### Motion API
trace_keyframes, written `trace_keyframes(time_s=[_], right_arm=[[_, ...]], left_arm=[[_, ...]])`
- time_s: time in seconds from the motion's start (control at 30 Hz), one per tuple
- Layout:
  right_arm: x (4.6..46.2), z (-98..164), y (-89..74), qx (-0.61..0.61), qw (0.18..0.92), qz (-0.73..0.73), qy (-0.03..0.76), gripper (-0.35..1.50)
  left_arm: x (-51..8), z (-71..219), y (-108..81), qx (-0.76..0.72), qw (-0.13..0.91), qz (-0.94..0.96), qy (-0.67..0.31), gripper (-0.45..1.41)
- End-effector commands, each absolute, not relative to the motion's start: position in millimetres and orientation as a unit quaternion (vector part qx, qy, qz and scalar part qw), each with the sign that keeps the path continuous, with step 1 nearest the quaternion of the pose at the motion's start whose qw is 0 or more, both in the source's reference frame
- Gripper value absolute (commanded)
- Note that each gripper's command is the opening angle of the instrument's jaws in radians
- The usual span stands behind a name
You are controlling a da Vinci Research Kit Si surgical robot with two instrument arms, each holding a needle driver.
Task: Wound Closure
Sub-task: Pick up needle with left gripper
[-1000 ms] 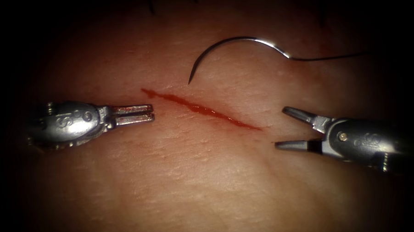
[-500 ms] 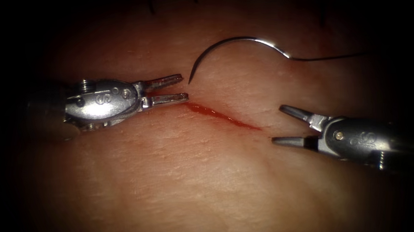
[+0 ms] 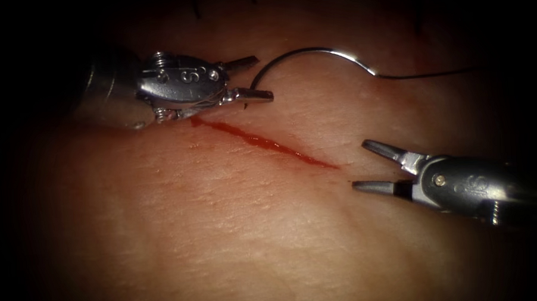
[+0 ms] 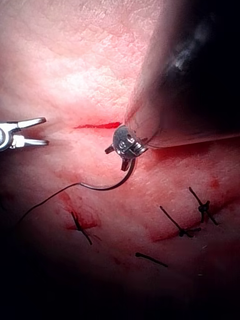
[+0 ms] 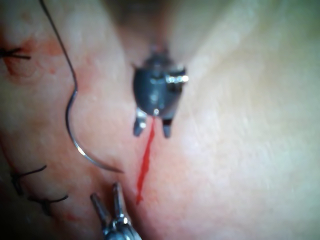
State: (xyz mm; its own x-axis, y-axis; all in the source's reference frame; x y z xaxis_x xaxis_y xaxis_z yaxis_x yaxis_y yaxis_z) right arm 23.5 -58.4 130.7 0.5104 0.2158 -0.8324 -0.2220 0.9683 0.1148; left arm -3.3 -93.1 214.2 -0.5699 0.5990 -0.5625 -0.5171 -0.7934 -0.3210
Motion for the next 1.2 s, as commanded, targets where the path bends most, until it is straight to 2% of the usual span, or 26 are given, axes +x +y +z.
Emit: trace_keyframes(time_s=[0.03, 0.2, 0.4, 0.63, 0.9, 1.03, 1.13, 1.2], right_arm=[[24.3, 131, -58.6, -0.003, 0.869, 0.126, 0.479, 0.39], [24.3, 131, -58.6, -0.004, 0.869, 0.127, 0.478, 0.37], [24.3, 131, -58.6, -0.003, 0.871, 0.127, 0.475, 0.37], [24.3, 131, -58.6, -0.004, 0.872, 0.127, 0.473, 0.36], [24.3, 131, -58.6, -0.005, 0.873, 0.125, 0.471, 0.36], [24.3, 131, -58.6, -0.005, 0.873, 0.125, 0.471, 0.36], [24.3, 131, -58.6, -0.006, 0.874, 0.126, 0.470, 0.34], [24.3, 131, -58.6, -0.006, 0.874, 0.126, 0.470, 0.34]], left_arm=[[-3.8, 215, -93.4, -0.335, 0.316, 0.885, -0.061, 0.49], [-4.0, 217, -92.0, -0.316, 0.347, 0.880, -0.070, 0.49], [-4.2, 220, -90.9, -0.288, 0.368, 0.881, -0.073, 0.67], [-4.2, 223, -91.9, -0.265, 0.370, 0.886, -0.088, 0.79], [-5.5, 226, -91.9, -0.253, 0.376, 0.886, -0.102, 0.77], [-5.7, 226, -92.3, -0.251, 0.379, 0.884, -0.108, 0.52], [-5.3, 227, -92.5, -0.252, 0.385, 0.881, -0.113, 0.02], [-5.0, 227, -92.5, -0.254, 0.383, 0.881, -0.115, -0.18]])
